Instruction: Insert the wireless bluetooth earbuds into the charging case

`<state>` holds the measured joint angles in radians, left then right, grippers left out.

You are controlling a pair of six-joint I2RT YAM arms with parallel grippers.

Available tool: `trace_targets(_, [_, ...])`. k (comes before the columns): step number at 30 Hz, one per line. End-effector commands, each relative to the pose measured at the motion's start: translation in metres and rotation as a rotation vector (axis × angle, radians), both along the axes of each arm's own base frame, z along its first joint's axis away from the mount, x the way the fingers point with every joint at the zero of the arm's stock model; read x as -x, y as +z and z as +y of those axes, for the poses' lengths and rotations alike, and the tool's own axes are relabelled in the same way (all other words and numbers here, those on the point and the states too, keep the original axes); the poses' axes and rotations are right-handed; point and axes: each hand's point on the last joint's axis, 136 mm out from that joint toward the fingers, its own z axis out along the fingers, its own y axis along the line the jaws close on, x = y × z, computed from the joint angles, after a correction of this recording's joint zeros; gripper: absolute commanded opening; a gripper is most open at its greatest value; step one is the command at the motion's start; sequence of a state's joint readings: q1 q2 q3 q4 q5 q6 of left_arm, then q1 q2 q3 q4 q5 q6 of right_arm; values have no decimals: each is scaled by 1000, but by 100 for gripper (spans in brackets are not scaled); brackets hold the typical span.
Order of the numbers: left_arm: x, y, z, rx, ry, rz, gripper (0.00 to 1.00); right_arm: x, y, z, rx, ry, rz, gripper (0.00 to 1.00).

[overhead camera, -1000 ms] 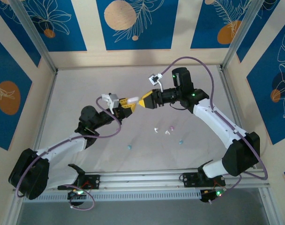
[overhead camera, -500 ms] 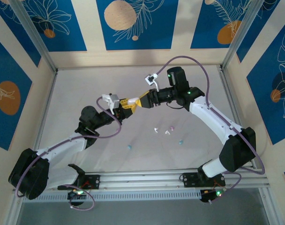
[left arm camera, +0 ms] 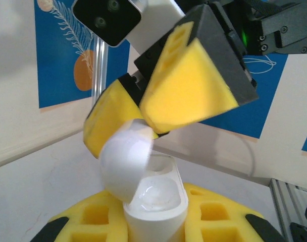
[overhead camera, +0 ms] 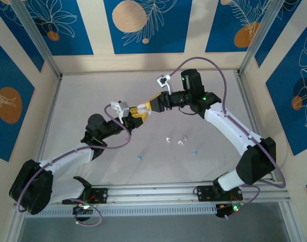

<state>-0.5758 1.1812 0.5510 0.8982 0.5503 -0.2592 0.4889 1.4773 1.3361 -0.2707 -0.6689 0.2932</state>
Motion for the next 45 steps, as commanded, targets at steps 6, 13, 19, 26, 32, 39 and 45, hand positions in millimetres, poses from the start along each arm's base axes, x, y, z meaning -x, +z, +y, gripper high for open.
trace_targets(6, [10,24,-3,25,-23,-90,0,-3,18,-2,-24,-27,-21,62])
trace_targets(13, [1,14,4,4,59,-82,0,-8,43,-34,-6,-243,-124,75])
trace_targets(19, [-3,11,15,6,135,-89,0,-39,6,-115,31,-641,33,99])
trace_targets(26, [3,9,23,6,158,-93,0,-31,-98,-148,223,-662,426,99])
trace_targets(32, [8,3,29,0,170,-90,0,-10,-174,-137,587,-620,482,74])
trace_targets(39, [12,-2,38,-13,206,-98,0,1,-226,-116,867,-552,503,53])
trace_targets(45, [15,-6,48,-34,249,-106,0,4,-253,-108,1013,-529,513,51])
